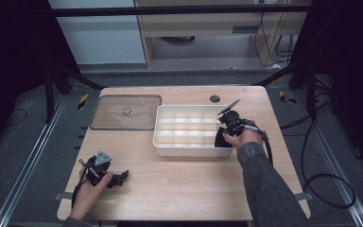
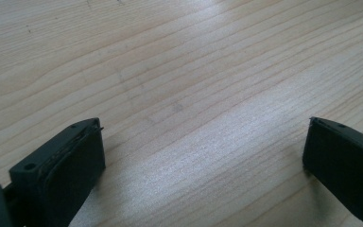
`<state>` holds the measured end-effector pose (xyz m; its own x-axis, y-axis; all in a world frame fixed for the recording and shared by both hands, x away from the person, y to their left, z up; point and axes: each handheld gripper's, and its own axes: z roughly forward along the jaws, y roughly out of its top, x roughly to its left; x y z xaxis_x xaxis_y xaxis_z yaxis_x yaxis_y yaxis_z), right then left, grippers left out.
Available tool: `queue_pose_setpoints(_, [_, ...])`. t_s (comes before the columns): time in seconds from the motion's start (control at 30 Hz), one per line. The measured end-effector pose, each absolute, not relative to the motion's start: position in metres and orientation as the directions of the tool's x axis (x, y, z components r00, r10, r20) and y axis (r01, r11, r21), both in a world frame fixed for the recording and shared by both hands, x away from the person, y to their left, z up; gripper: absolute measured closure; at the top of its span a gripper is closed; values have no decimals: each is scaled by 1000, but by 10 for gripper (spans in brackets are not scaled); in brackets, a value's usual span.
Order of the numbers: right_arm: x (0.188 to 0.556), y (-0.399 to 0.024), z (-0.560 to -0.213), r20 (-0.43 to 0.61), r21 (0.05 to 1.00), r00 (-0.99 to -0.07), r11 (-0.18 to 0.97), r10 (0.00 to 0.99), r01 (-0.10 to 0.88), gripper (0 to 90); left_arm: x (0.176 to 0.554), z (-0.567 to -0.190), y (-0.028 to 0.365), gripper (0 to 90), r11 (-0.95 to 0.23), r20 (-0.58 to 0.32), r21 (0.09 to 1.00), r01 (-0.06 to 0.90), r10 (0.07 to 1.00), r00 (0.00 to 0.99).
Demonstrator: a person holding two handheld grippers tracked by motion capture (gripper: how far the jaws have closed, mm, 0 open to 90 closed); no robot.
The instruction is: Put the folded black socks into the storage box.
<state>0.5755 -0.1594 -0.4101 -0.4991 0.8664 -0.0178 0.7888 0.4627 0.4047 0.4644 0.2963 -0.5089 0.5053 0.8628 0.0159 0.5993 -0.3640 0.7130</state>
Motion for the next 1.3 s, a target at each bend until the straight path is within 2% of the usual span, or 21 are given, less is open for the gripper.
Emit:
queue_pose_setpoints(0.83, [565, -159, -423, -47, 382, -508, 486, 860, 786, 900, 465, -509, 296, 0, -367, 18, 712, 598, 861, 508])
queue_pose_setpoints(1.3, [565, -161, -426, -29, 370, -502, 476, 864, 798, 900, 465, -509, 296, 0, -367, 17, 712, 598, 861, 508])
